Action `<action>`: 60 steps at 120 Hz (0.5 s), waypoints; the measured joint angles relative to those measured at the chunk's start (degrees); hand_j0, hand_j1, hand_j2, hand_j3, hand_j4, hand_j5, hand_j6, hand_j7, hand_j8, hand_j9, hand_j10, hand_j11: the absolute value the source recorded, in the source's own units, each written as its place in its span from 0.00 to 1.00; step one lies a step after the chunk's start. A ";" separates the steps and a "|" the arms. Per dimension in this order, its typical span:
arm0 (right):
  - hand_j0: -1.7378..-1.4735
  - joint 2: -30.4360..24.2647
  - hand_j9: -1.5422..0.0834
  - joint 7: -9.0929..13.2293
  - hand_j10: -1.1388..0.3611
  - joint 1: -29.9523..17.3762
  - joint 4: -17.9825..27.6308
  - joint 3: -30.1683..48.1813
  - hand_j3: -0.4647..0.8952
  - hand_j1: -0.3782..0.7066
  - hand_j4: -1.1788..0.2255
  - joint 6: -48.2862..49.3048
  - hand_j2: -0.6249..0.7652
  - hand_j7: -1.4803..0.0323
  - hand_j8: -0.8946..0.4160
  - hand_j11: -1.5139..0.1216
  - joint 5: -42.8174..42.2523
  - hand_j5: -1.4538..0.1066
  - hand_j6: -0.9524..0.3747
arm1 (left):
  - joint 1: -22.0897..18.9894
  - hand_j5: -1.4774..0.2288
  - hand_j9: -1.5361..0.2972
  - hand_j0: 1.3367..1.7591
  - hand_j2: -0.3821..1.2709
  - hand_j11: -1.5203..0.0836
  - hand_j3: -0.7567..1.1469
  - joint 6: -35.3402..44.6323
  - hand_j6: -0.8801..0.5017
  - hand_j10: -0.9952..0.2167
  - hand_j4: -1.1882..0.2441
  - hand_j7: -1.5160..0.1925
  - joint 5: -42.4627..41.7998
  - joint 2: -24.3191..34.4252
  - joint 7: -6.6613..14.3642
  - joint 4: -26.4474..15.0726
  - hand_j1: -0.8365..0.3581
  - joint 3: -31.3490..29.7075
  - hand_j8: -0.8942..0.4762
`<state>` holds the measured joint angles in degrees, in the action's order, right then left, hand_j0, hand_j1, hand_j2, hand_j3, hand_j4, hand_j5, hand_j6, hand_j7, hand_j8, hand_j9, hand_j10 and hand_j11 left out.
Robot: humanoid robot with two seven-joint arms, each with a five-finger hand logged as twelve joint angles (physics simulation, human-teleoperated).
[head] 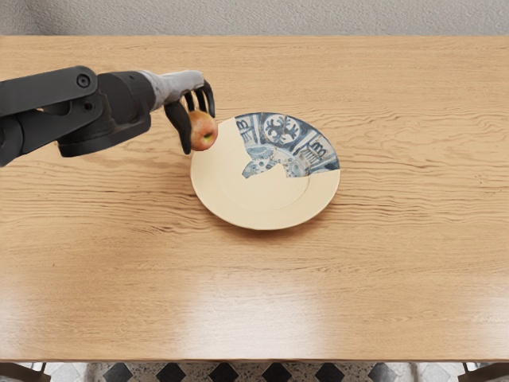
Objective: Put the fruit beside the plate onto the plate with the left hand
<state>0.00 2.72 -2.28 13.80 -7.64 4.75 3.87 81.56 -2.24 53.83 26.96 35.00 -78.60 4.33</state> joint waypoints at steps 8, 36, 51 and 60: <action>0.30 0.00 0.94 0.00 0.75 0.00 0.00 0.00 0.34 0.04 0.83 0.00 0.45 0.97 0.67 0.92 0.00 0.92 0.71 | 0.48 0.27 0.31 0.76 0.69 0.35 0.40 -0.04 0.35 0.23 0.43 0.30 -0.37 -1.82 0.01 0.00 0.43 0.34 0.34; 0.30 0.00 0.94 0.00 0.75 0.00 -0.01 0.00 0.34 0.04 0.83 -0.01 0.45 0.97 0.67 0.92 0.00 0.92 0.71 | 0.81 0.27 0.31 0.75 0.65 0.35 0.40 0.20 0.35 0.23 0.43 0.31 -0.75 -6.06 -0.01 0.28 0.45 0.93 0.33; 0.30 0.00 0.94 0.00 0.75 0.00 -0.01 0.00 0.34 0.04 0.83 0.00 0.45 0.97 0.67 0.92 0.00 0.92 0.71 | -0.34 0.28 0.31 0.76 0.72 0.35 0.40 0.38 0.30 0.23 0.39 0.31 -0.61 -6.26 -0.01 0.55 0.44 0.78 0.30; 0.30 0.00 0.94 0.00 0.75 0.00 -0.01 0.00 0.34 0.04 0.83 -0.01 0.45 0.97 0.67 0.92 0.00 0.92 0.71 | -1.47 0.28 0.31 0.75 0.74 0.35 0.40 0.36 0.31 0.23 0.40 0.31 -0.63 -6.64 0.00 0.62 0.42 0.55 0.30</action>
<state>0.00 2.72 -2.28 13.80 -7.65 4.74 3.87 80.09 -1.88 53.20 20.32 34.99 -77.97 4.88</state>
